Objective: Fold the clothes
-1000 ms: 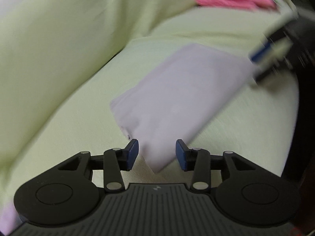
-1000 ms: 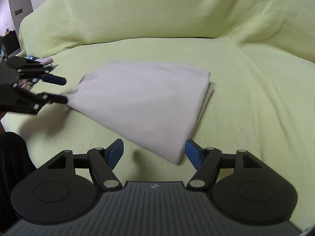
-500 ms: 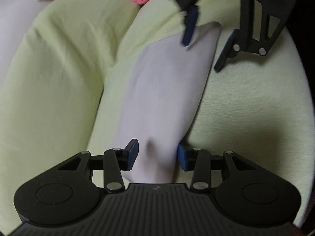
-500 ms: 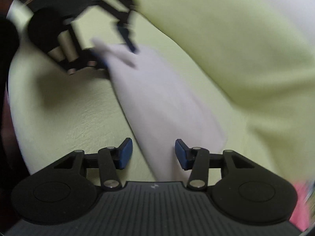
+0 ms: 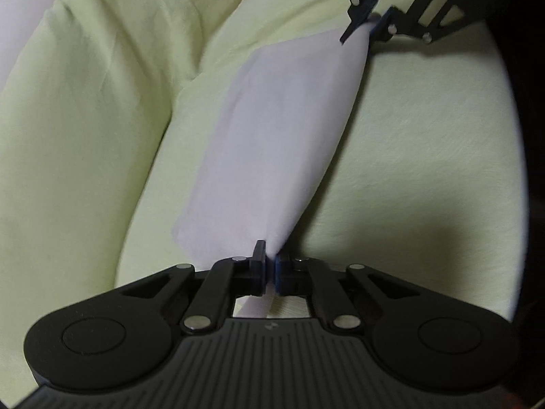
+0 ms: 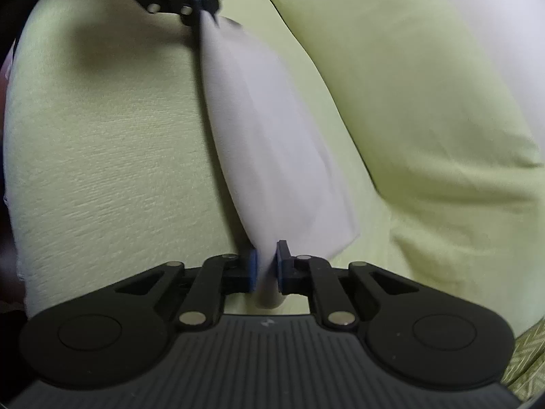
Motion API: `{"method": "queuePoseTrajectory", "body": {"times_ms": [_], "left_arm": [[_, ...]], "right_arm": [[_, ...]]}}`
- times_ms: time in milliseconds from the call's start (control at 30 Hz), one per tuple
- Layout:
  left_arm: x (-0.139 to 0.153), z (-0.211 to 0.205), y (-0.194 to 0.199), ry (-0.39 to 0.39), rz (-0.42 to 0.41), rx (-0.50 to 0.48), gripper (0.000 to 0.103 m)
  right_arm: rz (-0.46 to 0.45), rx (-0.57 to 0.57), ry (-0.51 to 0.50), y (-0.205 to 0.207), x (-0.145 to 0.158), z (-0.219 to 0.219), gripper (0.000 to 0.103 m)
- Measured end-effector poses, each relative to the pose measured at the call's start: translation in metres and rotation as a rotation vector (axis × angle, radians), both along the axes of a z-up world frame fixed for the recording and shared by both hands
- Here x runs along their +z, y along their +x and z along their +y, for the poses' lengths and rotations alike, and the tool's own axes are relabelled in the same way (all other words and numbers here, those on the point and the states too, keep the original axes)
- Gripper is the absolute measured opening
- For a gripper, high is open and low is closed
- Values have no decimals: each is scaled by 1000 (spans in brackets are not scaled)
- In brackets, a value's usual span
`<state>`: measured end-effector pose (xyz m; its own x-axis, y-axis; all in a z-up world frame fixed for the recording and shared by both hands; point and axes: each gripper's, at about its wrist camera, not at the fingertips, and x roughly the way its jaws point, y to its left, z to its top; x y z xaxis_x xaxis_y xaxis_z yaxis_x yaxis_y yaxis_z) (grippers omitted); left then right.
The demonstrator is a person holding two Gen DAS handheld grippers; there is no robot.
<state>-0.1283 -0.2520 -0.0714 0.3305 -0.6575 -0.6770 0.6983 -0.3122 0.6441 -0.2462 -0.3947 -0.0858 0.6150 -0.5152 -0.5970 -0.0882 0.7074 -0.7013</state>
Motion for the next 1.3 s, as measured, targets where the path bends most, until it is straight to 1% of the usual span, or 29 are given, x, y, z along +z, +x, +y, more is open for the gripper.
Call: {"method": "queuePoseTrajectory", "body": {"times_ms": [33,100,167,200,267,300,433,533,633,700,733,867,1000,1067,1100,1167,1200,1300], "left_arm": [[4,7,-8,6,5,-2,1],[10,20,-21,22,49,2,1],[9,30,-32,48,99,16,2],[8,32,-36,63,109,23,5],[5,37,-40,83,102,41,11],[6,41,-39,85,102,54,15],[23,56,-20,76,170,164,17],[37,61,-1,25,200,259,17],[52,56,10,-65,270,322,17],[56,46,14,-116,320,346,17],[55,40,14,-130,345,349,17],[40,14,14,-142,415,345,17],[24,9,32,-130,434,380,17],[25,22,46,-136,469,421,20],[26,27,50,-132,462,439,26],[29,38,54,-126,432,487,24],[33,43,57,-131,438,509,22],[47,43,69,-201,499,527,22]], "right_arm": [[-4,5,4,-7,5,1,8],[1,19,24,-24,14,4,8],[31,30,61,-36,15,7,9],[51,27,73,-41,13,9,9],[87,9,74,-49,6,9,14],[91,-8,68,-53,4,8,14],[54,-112,85,-70,16,-3,15],[-7,-165,118,-78,31,-14,15],[-96,-203,185,-75,46,-25,15],[-159,-213,258,-66,56,-30,15],[-174,-210,291,-61,58,-31,15],[-193,-193,387,-48,54,-38,15],[-212,-175,483,-34,50,-45,15],[-221,-166,531,-27,48,-49,16],[-225,-161,555,-24,47,-51,16],[-235,-152,603,-17,45,-54,17],[-239,-147,627,-14,45,-56,17],[-255,-134,688,-5,43,-59,17]]}}
